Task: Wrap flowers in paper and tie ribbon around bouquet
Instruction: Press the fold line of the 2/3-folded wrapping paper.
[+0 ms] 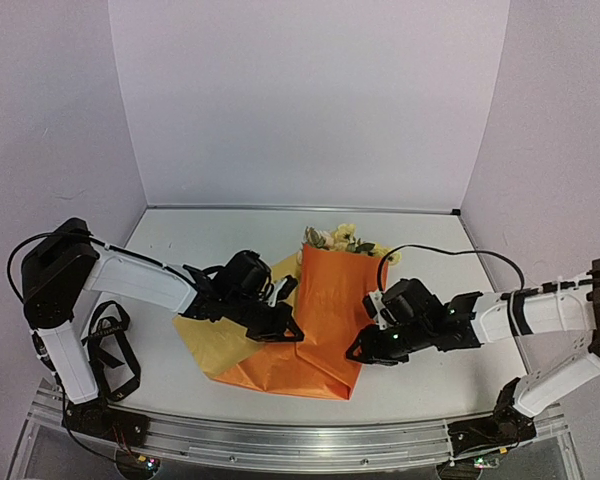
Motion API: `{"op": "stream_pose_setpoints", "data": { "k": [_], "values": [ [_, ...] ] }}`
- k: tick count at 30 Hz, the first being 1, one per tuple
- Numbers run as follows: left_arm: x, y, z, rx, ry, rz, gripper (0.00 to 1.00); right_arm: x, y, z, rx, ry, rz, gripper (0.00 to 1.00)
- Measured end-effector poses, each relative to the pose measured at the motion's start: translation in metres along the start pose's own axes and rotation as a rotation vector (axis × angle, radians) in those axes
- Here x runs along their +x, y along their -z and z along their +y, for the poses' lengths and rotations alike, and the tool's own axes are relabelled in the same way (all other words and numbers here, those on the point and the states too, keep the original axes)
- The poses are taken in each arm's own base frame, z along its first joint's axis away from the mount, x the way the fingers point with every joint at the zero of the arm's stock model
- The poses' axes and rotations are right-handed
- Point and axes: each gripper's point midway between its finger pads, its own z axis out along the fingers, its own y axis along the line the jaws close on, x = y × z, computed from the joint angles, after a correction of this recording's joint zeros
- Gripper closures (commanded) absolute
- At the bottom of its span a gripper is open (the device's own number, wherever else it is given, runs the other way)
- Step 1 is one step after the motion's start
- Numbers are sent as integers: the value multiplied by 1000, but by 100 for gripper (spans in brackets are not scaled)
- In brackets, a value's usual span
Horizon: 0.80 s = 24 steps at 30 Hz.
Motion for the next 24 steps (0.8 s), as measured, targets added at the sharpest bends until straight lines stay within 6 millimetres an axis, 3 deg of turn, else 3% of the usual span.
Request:
{"op": "stream_pose_setpoints", "data": {
  "k": [4,7,13,24],
  "values": [
    [5,0,5,-10,6,10,100,21,16,16,48,169,11,63],
    [7,-1,7,-15,9,16,100,28,21,24,58,248,5,68],
    [10,1,9,-23,10,19,100,34,5,17,118,278,48,75],
    [10,6,16,-43,20,8,100,41,-9,37,133,343,70,75]
  ]
}}
